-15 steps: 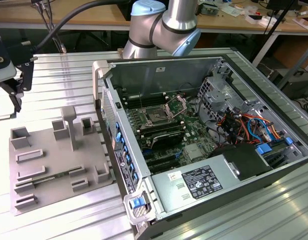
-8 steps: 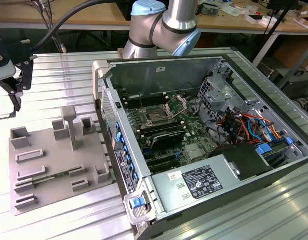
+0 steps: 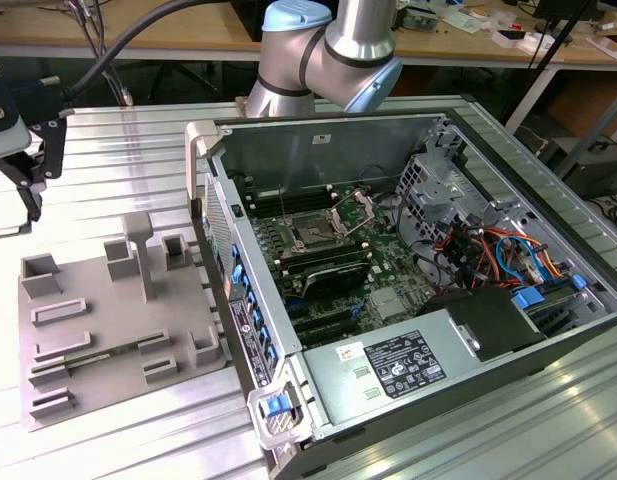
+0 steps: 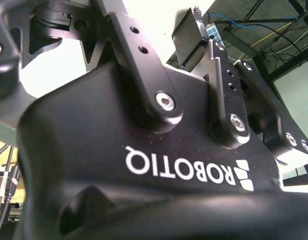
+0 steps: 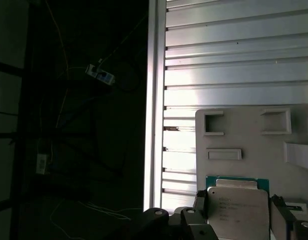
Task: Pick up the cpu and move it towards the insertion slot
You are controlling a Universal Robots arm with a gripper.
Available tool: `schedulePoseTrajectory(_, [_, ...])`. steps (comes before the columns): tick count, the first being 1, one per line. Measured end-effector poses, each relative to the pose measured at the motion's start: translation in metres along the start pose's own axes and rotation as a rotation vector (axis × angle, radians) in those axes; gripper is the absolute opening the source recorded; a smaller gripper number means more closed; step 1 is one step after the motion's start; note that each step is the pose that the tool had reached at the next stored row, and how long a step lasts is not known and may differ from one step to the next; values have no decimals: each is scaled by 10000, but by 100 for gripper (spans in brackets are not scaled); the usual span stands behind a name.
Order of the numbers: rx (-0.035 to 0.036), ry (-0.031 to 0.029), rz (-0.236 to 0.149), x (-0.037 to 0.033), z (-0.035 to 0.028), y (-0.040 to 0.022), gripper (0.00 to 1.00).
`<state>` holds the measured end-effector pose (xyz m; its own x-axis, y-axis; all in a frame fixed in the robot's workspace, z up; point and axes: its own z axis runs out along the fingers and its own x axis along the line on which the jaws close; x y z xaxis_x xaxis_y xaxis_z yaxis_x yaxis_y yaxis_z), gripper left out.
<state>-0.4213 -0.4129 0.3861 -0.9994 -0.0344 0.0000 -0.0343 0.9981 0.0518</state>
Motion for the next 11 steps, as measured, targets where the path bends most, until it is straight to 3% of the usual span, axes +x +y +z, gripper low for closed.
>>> schedulePoseTrajectory(11, [0,0,0,0,-24,1,55])
